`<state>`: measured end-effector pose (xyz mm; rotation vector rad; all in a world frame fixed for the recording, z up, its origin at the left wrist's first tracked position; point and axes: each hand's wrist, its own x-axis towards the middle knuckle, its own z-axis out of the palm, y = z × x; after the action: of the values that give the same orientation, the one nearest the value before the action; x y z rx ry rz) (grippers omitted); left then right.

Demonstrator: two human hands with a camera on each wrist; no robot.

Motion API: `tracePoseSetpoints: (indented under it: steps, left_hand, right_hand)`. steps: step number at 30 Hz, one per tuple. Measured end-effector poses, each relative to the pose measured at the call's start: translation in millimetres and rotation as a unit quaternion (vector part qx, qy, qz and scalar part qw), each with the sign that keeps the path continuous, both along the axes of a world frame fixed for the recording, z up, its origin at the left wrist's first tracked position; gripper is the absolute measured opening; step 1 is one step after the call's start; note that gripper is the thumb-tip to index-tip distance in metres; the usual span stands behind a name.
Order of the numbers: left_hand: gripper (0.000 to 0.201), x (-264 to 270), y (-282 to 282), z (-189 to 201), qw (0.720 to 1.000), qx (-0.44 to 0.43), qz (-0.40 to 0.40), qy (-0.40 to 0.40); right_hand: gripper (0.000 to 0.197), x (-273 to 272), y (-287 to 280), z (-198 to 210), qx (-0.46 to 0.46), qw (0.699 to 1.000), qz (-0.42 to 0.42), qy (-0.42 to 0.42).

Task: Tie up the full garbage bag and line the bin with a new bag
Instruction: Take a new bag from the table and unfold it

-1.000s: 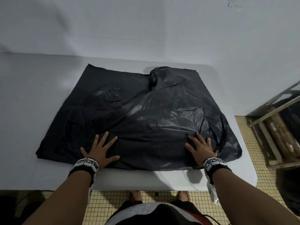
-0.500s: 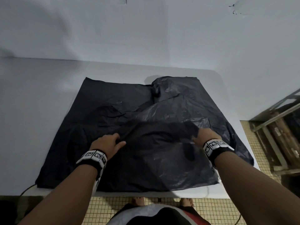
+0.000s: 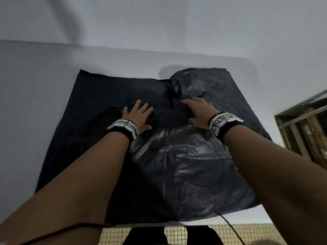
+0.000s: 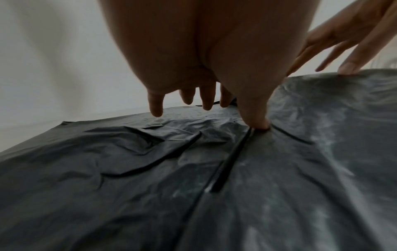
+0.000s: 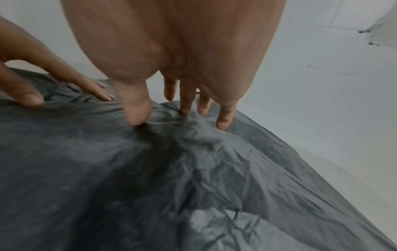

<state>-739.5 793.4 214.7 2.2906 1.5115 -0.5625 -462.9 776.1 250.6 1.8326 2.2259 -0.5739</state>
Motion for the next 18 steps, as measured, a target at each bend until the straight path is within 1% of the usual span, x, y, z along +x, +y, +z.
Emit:
tracePoseSetpoints:
  steps: [2,4,6,8,9,11,14,16,18]
  left_hand:
    - [0.093,-0.6,8.7,-7.0,0.999,0.006,-0.032,0.025]
    - [0.097,-2.6,13.7,-11.3,0.996,0.044,-0.066,0.039]
    - [0.091,-5.1,15.9,-11.3,0.988,0.103,-0.105,0.042]
    - [0.078,-6.8,15.9,-8.3,0.981,0.142,-0.125,0.034]
    - [0.071,-7.8,13.8,-5.7,0.98,0.151,-0.123,0.034]
    - [0.06,-10.6,5.9,0.9,0.979,0.168,-0.107,0.039]
    - [0.049,-14.8,-12.2,13.6,0.978,0.19,-0.077,0.033]
    - [0.042,-16.8,-27.6,24.3,0.976,0.21,-0.05,0.019]
    - [0.037,-18.1,-46.0,37.4,0.972,0.234,-0.019,0.003]
  right_hand:
    - [0.077,0.8,8.7,-8.9,-0.003,0.999,0.011,-0.034]
    - [0.073,2.0,13.2,-16.1,0.022,0.996,0.027,-0.078]
    - [0.066,2.1,15.6,-18.9,0.05,0.99,0.05,-0.118]
    - [0.053,1.4,15.9,-16.6,0.071,0.982,0.077,-0.157]
    - [0.047,0.9,15.1,-14.2,0.075,0.978,0.088,-0.174]
    - [0.042,1.0,10.6,-8.4,0.076,0.975,0.091,-0.19]
    - [0.043,6.7,-3.9,4.7,0.096,0.983,0.058,-0.146]
    - [0.042,12.4,-18.4,14.7,0.127,0.979,0.066,-0.144]
    - [0.034,19.7,-36.1,25.0,0.165,0.971,0.08,-0.15]
